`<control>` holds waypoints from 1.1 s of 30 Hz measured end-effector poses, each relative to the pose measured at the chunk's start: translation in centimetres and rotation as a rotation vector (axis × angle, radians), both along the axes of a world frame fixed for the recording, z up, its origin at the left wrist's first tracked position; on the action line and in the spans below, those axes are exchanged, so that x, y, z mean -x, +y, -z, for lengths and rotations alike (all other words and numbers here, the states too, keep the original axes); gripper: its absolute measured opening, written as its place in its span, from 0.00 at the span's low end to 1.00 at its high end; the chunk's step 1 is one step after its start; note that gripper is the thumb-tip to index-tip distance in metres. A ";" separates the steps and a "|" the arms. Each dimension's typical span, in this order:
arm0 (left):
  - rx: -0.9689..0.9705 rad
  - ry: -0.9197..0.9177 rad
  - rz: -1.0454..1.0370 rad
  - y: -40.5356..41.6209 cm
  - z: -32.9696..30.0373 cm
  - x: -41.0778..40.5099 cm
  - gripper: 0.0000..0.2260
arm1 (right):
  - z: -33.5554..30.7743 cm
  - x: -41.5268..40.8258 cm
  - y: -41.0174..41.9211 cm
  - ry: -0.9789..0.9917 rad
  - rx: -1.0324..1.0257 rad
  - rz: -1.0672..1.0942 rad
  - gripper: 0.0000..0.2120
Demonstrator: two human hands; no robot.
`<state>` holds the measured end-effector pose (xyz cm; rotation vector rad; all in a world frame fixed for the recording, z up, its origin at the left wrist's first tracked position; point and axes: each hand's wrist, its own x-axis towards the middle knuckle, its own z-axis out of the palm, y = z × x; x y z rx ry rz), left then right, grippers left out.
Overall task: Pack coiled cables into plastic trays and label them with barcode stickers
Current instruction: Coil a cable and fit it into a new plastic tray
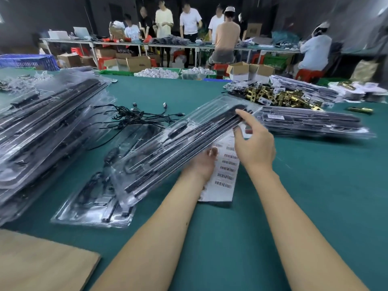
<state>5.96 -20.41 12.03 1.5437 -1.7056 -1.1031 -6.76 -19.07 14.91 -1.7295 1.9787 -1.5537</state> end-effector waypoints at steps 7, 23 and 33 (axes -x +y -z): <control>-0.283 0.646 -0.002 -1.5 1.1 -1.1 0.20 | 1.1 7.9 2.3 -0.416 0.109 0.101 0.24; -0.375 1.060 0.164 -3.7 -1.5 -2.7 0.07 | 2.1 13.3 3.0 -0.981 -0.064 0.120 0.17; -0.303 0.509 0.137 -2.4 -2.3 -2.0 0.12 | 2.8 12.6 2.1 -0.783 -0.230 0.086 0.36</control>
